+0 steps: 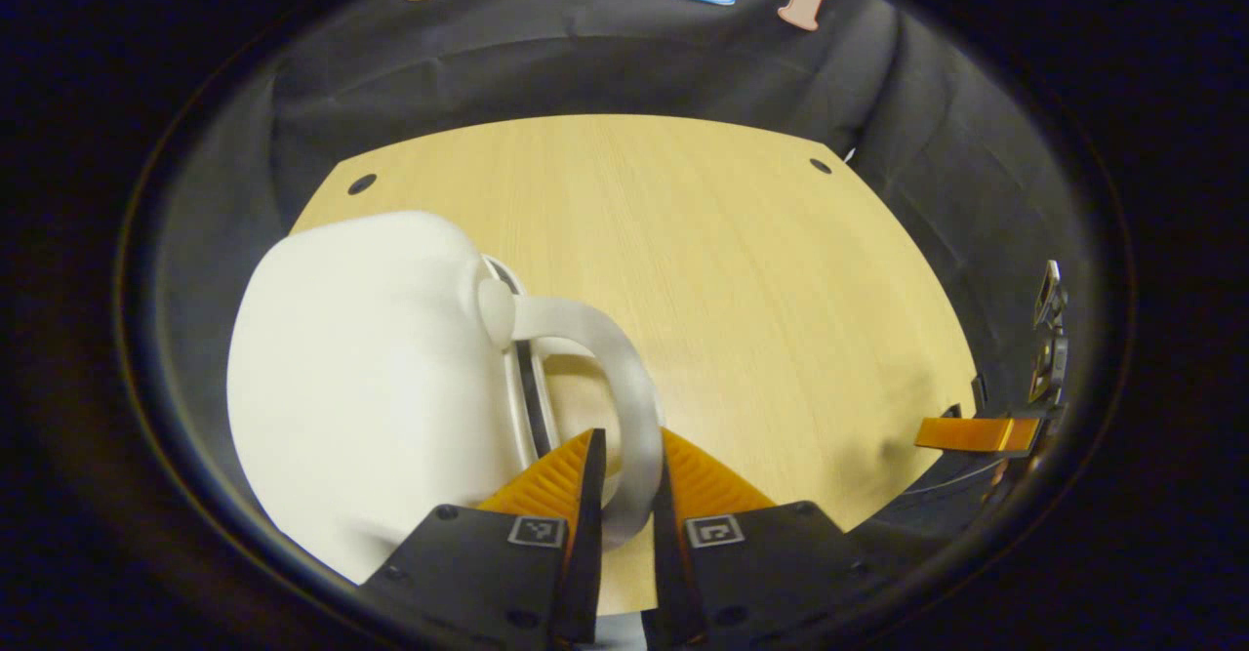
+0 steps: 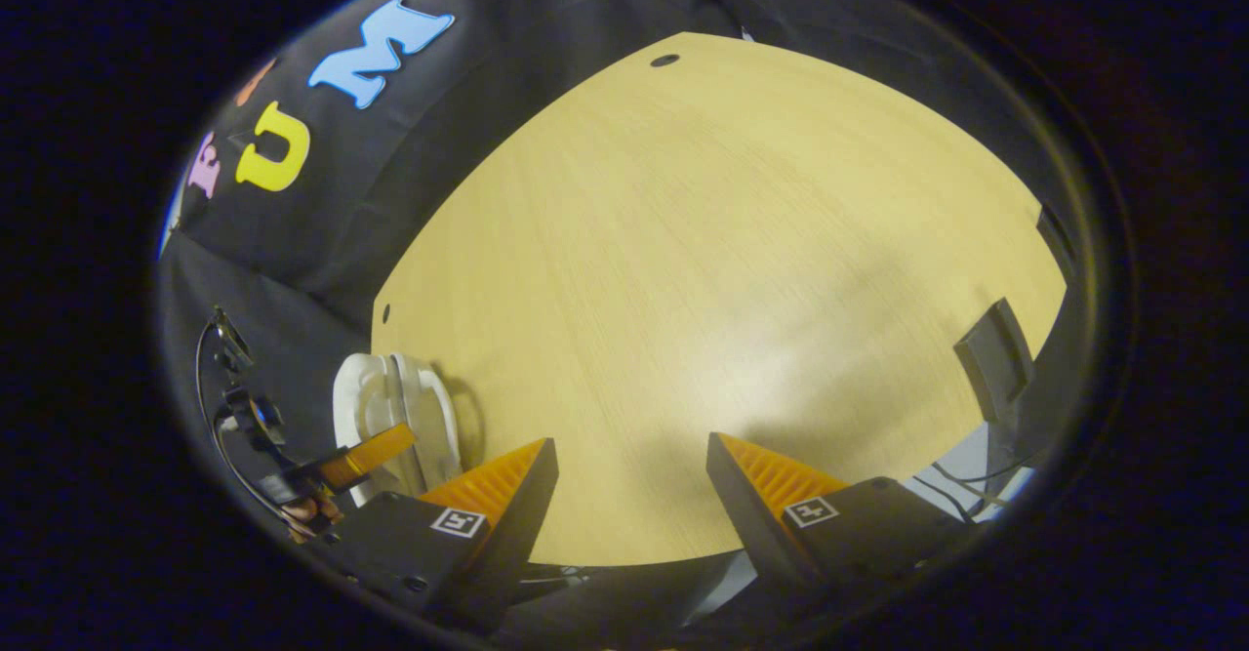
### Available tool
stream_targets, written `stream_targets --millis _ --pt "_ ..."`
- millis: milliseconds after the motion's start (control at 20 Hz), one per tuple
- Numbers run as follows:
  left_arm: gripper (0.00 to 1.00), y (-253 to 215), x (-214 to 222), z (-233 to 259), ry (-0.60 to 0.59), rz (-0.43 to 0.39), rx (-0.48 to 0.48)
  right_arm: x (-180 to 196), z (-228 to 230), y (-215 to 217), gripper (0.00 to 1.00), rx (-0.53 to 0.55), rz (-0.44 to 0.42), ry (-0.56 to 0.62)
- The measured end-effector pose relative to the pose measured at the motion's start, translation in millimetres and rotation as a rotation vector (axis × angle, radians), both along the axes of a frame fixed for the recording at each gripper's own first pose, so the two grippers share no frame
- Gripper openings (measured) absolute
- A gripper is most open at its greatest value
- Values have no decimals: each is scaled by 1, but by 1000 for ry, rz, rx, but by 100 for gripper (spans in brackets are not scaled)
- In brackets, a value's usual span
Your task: First open the suitcase, pack the skin care products into it, and then close the suitcase.
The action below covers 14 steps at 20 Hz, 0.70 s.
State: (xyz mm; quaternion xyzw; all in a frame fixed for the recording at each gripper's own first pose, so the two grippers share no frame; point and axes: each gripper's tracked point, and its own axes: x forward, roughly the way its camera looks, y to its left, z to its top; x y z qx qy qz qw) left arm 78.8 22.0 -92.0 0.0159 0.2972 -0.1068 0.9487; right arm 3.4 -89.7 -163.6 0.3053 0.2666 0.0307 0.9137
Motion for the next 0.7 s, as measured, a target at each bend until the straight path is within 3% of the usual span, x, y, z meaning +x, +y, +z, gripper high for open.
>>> stream_targets --millis 50,150,200,400,550,700 --pt "39 -5 -2 5 -20 5 -31 1 3 -3 94 -10 2 -8" --pt "70 -7 -9 20 -51 39 -78 7 12 -3 94 -47 11 -27" --pt "77 -4 -12 27 -62 72 -79 11 18 -3 94 -68 19 -40" --pt "75 -5 -9 106 -264 115 -53 30 75 -7 95 -221 40 -158" --pt "77 -11 -17 226 -583 134 -5 36 184 -23 94 -444 -40 -438" --pt "73 -22 -55 344 -961 178 -56 13 301 -43 94 -637 -218 -784"
